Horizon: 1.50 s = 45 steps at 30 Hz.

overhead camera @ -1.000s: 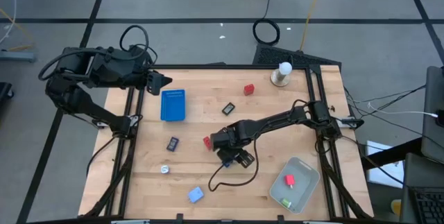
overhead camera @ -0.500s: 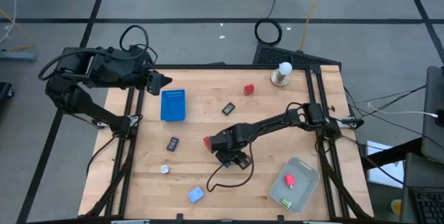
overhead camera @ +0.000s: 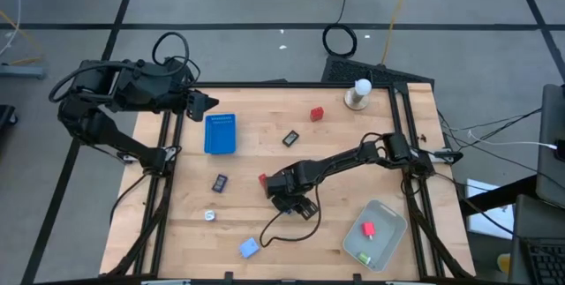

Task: Pick & Place Office items
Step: Put the blue digital timer into the blue bin

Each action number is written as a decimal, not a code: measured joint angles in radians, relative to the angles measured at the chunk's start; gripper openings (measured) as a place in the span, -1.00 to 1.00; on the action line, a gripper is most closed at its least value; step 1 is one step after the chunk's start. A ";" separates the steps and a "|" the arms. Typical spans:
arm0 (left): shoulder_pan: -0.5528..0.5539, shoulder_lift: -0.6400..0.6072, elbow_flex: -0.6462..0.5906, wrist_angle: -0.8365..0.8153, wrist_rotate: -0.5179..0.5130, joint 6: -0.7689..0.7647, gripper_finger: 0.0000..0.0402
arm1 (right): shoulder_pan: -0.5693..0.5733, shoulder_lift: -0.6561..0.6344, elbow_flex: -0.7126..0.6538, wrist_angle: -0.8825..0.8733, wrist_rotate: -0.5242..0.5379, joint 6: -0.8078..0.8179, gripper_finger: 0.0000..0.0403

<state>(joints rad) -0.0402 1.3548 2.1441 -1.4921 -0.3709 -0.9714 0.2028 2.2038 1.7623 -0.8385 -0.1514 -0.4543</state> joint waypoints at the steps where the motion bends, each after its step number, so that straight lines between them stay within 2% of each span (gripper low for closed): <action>1: 0.000 0.000 0.000 0.000 0.000 0.000 0.14 | 0.004 0.004 -0.002 0.001 -0.002 0.003 0.20; 4: 0.000 0.000 0.000 -0.001 0.002 0.000 0.14 | 0.013 0.010 -0.002 0.005 -0.033 0.020 0.20; 16: 0.000 0.000 0.000 -0.001 0.003 -0.002 0.14 | 0.025 0.018 -0.001 0.018 -0.027 0.033 0.20; 22: 0.000 0.000 0.000 -0.001 0.003 0.000 0.14 | 0.026 0.014 -0.002 -0.013 0.009 0.116 0.20; 26: 0.000 0.000 0.000 0.000 0.003 0.063 0.14 | 0.027 -0.012 -0.005 -0.065 0.023 0.196 0.20; 32: -0.038 0.000 0.000 0.001 0.006 0.182 0.14 | 0.024 -0.135 -0.004 -0.082 0.121 0.337 0.20; 38: -0.089 0.012 0.000 0.002 0.038 0.235 0.14 | 0.005 -0.289 -0.004 -0.036 0.130 0.389 0.20; 45: -0.143 0.031 0.001 0.004 0.027 0.335 0.14 | -0.035 -0.488 -0.004 0.186 0.205 0.460 0.20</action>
<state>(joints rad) -0.1830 1.3854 2.1448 -1.4879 -0.3435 -0.6369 0.1678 1.7153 1.7584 -0.6523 0.0536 0.0054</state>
